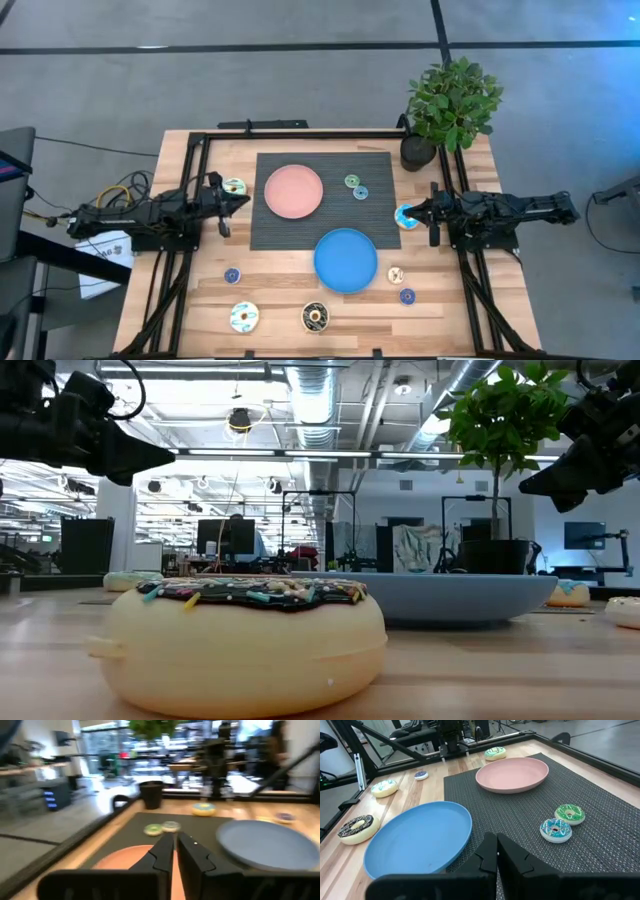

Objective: Pick & Place donuts
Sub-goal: Put the large blue donut into the pink plate

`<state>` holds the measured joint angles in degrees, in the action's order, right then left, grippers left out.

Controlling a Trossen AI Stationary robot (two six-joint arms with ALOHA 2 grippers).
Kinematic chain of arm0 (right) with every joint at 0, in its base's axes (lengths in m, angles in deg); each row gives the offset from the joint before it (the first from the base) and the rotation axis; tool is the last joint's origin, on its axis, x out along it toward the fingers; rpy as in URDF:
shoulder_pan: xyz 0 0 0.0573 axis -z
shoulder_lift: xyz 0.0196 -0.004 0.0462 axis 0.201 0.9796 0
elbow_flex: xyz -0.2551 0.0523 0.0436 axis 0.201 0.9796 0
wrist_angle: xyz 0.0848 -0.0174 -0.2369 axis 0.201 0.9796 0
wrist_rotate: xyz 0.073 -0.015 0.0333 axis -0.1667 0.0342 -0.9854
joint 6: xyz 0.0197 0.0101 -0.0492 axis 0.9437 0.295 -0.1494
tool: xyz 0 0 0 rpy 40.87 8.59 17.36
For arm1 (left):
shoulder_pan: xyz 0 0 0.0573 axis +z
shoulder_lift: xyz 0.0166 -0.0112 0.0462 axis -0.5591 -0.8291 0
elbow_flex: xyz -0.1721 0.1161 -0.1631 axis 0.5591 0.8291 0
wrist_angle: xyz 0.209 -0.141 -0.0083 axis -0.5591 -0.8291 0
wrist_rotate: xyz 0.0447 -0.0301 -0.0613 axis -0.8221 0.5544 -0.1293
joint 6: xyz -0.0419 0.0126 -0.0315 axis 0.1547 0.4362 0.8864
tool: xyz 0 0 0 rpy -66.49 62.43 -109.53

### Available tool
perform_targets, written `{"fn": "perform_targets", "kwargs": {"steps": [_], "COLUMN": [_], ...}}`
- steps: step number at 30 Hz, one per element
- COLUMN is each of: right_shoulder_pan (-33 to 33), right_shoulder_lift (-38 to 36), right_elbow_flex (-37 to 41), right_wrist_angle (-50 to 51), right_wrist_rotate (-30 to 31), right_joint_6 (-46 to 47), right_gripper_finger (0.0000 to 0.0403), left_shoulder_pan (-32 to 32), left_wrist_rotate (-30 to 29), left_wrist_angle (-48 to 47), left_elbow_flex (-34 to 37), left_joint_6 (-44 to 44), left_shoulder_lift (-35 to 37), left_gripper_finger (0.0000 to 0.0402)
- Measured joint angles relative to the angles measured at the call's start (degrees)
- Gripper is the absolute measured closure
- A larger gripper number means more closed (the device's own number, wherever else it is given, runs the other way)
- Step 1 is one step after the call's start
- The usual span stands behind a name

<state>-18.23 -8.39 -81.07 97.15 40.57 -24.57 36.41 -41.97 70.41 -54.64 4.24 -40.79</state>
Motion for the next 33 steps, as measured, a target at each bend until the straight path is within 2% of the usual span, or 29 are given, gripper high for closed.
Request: {"fn": "perform_targets", "kwargs": {"steps": [6, 9, 14, 19, 22, 29, 33], "right_shoulder_pan": [-0.01, 0.0, 0.0, -0.01, 0.0, 0.0, -0.02], "right_shoulder_lift": [-0.01, -0.02, -0.01, -0.01, -0.02, -0.02, -0.01], "right_elbow_flex": [0.0, 0.01, -0.01, 0.01, 0.01, 0.01, 0.0], "right_wrist_angle": [0.0, 0.0, 0.0, 0.0, 0.0, 0.0, 0.0], "right_wrist_rotate": [0.0, 0.0, 0.0, 0.0, 0.0, 0.0, 0.0], "right_joint_6": [0.0, 0.0, 0.0, -0.01, -0.02, -0.02, -0.01], "right_gripper_finger": [0.0403, 0.0403, 0.0403, 0.0403, 0.0403, 0.0403, 0.0403], "left_shoulder_pan": [0.0, 0.12, 2.92, 8.62, 13.9, 25.77, 29.59], "left_wrist_rotate": [-13.89, -19.4, -22.1, -20.69, -16.62, -1.25, 0.9], "left_wrist_angle": [-0.29, -3.85, -13.04, -23.05, -32.45, -49.2, -55.75], "left_elbow_flex": [-2.93, -5.84, -13.45, -23.46, -30.9, -44.26, -47.52], "left_joint_6": [-0.76, 3.82, 12.68, 21.5, 24.23, 22.15, 20.89], "left_shoulder_lift": [-1.11, -4.09, -13.33, -26.48, -35.37, -54.23, -62.09], "left_gripper_finger": [0.0322, 0.0287, 0.0243, 0.022, 0.0219, 0.0219, 0.0218]}}
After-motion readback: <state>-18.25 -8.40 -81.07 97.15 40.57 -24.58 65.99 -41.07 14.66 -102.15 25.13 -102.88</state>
